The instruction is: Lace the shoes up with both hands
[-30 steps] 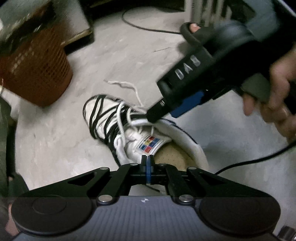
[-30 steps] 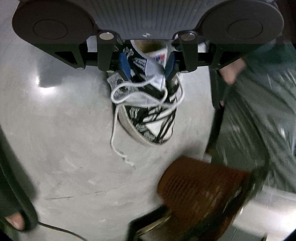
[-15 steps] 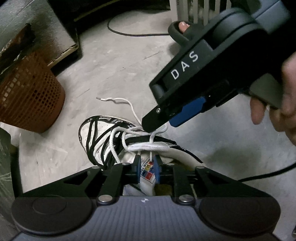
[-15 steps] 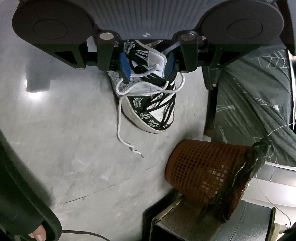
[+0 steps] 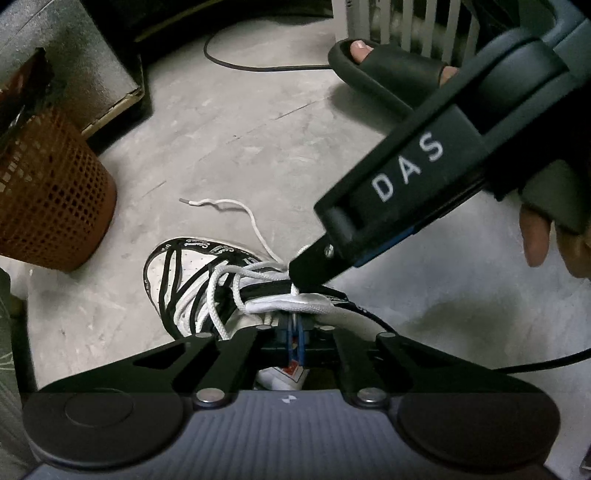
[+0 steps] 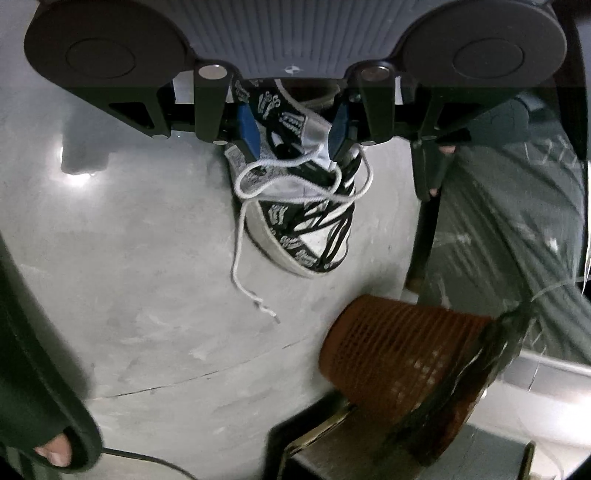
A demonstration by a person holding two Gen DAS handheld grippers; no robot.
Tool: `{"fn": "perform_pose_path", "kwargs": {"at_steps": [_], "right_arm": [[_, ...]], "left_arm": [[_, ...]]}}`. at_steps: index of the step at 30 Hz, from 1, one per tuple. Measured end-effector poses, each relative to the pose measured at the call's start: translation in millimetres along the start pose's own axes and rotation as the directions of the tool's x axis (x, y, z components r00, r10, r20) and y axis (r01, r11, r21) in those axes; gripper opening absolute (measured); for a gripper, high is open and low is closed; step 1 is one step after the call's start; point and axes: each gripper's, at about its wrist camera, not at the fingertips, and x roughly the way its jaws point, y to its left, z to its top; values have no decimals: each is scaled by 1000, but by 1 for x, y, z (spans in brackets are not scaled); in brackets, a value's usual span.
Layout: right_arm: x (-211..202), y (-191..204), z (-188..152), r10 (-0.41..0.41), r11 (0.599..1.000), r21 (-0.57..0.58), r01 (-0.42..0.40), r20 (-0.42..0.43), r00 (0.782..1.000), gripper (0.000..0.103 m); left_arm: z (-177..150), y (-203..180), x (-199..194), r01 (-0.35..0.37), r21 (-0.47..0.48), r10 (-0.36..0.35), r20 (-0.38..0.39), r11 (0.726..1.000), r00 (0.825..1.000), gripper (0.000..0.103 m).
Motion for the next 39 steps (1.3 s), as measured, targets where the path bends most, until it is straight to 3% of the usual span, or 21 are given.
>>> {"fn": "perform_pose_path", "kwargs": {"at_steps": [3, 6, 12, 21, 34, 39], "right_arm": [[4, 8, -2, 39, 999, -30, -40, -20, 999, 45], [10, 19, -4, -11, 994, -105, 5, -50, 999, 45], [10, 13, -6, -37, 995, -99, 32, -54, 998, 45], [16, 31, -10, -110, 963, -253, 95, -46, 993, 50], [20, 34, -12, -137, 952, -282, 117, -54, 989, 54], [22, 39, -13, -160, 942, -307, 136, -53, 986, 54]], "left_arm": [[-2, 1, 1, 1, -18, -1, -2, 1000, 1000, 3], [-3, 2, 2, 2, -29, -3, -8, 1000, 1000, 3], [-3, 2, 2, 3, -21, -3, -9, 1000, 1000, 3], [-7, 1, 2, -14, -23, 14, -25, 1000, 1000, 3], [-16, 4, -1, -20, -29, 19, -47, 999, 999, 2], [-28, 12, -3, -23, -86, 17, -73, 996, 997, 0]]}}
